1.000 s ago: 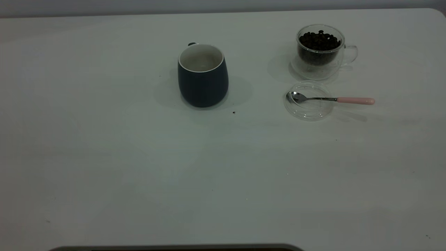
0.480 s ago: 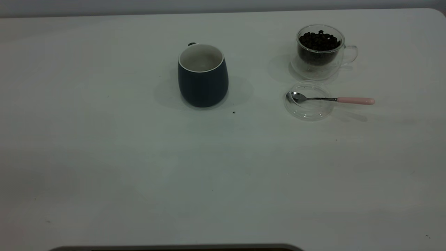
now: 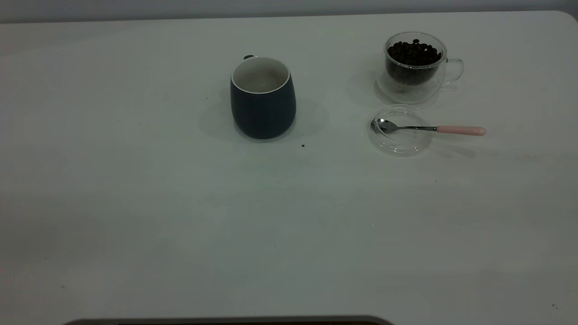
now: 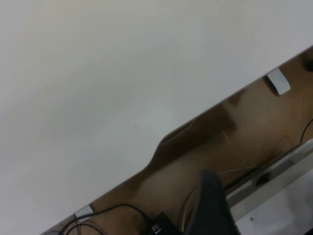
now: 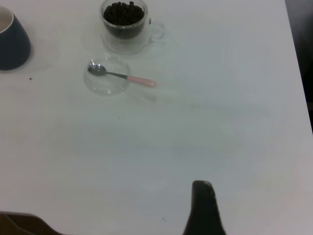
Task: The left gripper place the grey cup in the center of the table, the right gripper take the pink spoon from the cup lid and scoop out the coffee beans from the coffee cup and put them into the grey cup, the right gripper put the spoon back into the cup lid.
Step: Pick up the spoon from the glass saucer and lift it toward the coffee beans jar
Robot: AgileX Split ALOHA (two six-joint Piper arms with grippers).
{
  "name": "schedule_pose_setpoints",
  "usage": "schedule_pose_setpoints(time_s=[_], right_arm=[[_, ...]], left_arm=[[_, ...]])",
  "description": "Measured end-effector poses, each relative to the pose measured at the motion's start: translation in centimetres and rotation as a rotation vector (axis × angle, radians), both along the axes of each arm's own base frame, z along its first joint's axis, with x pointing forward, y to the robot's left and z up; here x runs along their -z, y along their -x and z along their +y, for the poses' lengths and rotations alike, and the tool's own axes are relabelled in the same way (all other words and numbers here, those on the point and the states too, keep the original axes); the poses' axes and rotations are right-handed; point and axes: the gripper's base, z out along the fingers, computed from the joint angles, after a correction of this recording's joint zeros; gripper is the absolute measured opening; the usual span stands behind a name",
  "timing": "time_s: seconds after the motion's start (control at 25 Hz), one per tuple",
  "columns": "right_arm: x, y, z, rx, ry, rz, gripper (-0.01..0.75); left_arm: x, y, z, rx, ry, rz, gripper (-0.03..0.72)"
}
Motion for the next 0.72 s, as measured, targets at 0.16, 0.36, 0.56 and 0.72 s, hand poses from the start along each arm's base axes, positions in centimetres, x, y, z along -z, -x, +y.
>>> schedule_pose_setpoints(time_s=[0.16,0.36,0.56,0.72], right_arm=[[0.0,0.0,0.0,0.0,0.0,0.0,0.591],[0.0,0.0,0.0,0.0,0.0,0.0,0.591],[0.0,0.0,0.0,0.0,0.0,0.0,0.591],[0.0,0.0,0.0,0.0,0.0,0.0,0.591]], left_arm=[[0.0,0.0,0.2,-0.118,0.007,-0.007,0.586],[-0.1,0.3,0.6,-0.323,0.019,-0.046,0.586],[-0.1,1.9,0.9,-0.413,0.048,-0.161,0.586],[-0.1,2.7,0.9,-0.446,0.061,-0.22,0.586]])
